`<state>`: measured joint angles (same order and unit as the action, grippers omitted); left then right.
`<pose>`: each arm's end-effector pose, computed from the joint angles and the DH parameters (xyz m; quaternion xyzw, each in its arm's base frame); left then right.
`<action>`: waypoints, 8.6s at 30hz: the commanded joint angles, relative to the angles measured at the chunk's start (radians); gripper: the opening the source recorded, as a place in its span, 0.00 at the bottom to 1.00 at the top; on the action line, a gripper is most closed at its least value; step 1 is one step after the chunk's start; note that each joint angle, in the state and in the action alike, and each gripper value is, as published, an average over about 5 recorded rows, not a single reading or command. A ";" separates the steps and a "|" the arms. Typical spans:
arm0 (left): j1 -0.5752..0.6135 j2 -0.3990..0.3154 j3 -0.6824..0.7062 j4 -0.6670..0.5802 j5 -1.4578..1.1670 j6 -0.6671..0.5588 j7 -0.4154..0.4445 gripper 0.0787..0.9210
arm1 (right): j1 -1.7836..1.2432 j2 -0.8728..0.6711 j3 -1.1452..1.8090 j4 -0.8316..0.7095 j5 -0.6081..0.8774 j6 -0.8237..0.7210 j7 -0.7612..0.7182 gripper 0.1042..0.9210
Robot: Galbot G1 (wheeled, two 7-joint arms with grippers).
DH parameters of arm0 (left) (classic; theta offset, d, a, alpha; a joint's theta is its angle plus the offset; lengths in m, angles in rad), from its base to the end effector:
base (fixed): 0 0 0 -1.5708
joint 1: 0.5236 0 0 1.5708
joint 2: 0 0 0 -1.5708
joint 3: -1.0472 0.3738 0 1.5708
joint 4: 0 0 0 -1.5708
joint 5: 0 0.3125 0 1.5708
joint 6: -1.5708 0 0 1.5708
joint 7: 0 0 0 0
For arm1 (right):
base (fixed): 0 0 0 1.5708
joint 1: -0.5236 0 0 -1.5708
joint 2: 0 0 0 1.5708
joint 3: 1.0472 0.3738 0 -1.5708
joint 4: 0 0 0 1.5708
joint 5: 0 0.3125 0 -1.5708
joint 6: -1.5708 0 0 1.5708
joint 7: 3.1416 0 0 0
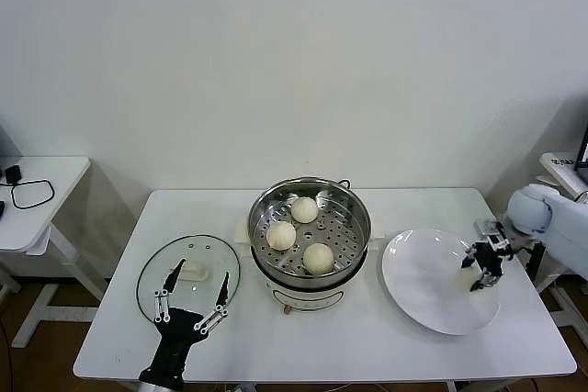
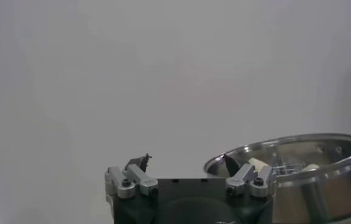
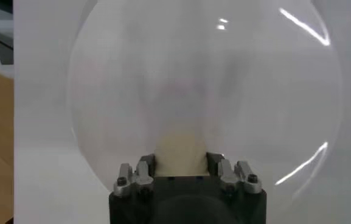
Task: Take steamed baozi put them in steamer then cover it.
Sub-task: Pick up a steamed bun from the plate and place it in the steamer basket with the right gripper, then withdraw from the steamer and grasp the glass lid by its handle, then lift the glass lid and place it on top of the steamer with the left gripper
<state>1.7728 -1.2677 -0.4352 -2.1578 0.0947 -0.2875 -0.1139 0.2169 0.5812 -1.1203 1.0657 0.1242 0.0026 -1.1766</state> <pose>0.0622 0.0380 -0.3204 0.0927 0.9859 0.1150 0.0787 0.4861 -0.2891 -0.1749 0.5309 -0.5208 0.4877 0.4573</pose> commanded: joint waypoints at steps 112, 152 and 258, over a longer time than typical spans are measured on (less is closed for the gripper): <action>-0.260 0.086 -0.143 0.458 1.197 0.146 -0.218 0.88 | -1.286 0.341 1.531 0.416 0.313 0.383 1.477 0.88; -0.494 0.067 -0.081 0.737 1.382 0.153 -0.281 0.88 | -1.405 0.525 1.554 0.410 0.208 0.398 1.413 0.88; -0.830 -0.220 0.585 0.362 1.446 0.819 0.349 0.13 | -1.419 0.615 1.580 0.409 0.083 0.370 1.400 0.88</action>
<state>0.9758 -1.4326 0.0881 -1.8922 1.4340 0.5056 0.2026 -1.2014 1.1910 0.4563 1.4785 0.2105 0.3734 0.2243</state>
